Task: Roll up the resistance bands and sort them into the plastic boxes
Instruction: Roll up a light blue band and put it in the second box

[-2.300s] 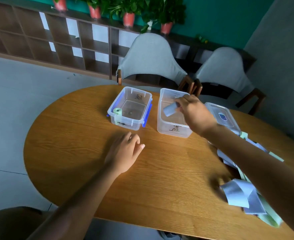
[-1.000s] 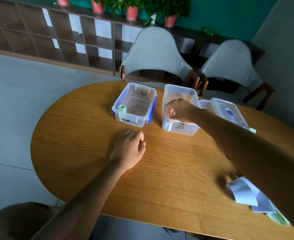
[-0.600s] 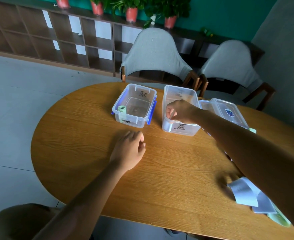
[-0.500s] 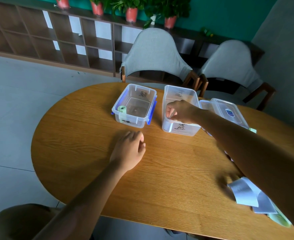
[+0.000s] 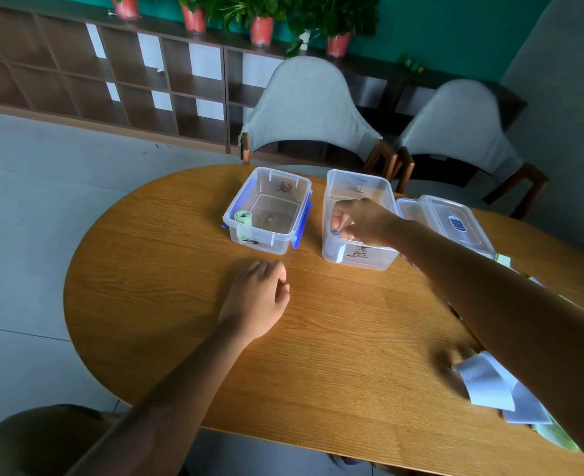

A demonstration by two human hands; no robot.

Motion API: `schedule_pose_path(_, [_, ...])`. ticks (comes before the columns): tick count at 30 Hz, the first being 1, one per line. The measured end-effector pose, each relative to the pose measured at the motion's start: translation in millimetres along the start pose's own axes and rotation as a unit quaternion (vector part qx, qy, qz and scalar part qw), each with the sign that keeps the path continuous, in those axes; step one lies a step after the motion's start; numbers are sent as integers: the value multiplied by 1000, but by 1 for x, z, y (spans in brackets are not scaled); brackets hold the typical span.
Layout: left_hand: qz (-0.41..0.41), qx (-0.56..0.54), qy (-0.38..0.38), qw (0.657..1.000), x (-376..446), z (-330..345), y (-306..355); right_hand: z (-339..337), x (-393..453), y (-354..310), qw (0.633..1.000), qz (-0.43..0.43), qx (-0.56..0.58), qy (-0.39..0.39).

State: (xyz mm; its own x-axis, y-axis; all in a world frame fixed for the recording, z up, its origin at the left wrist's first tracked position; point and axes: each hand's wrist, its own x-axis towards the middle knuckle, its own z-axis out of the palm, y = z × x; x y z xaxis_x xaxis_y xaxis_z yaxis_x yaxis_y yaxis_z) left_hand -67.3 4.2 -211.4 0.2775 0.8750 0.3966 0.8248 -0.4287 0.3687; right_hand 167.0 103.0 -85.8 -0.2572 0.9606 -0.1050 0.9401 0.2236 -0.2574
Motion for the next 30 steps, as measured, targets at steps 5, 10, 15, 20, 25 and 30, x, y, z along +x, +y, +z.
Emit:
schedule_pose_path(5, [-2,2,0,1000,0,0,0,2,0,-2,1000,3,-12,8])
schedule_pose_path(10, [-1,3,-2,1000,0,0,1,6,2,-1,999,7,-39,30])
schedule_pose_path(15, [-5,7,-2,1000,0,-1,1,9,4,-3,997,8,-66,45])
schedule_pose_path(20, [-7,4,-5,1000,1,0,0,5,4,-2,996,12,-65,61])
schedule_pose_path(25, [-2,-4,0,1000,0,-2,0,-12,-3,1,997,14,-22,77])
schedule_pose_path(30, [5,-2,2,1000,-1,-1,-1,-38,-23,8,994,15,32,106])
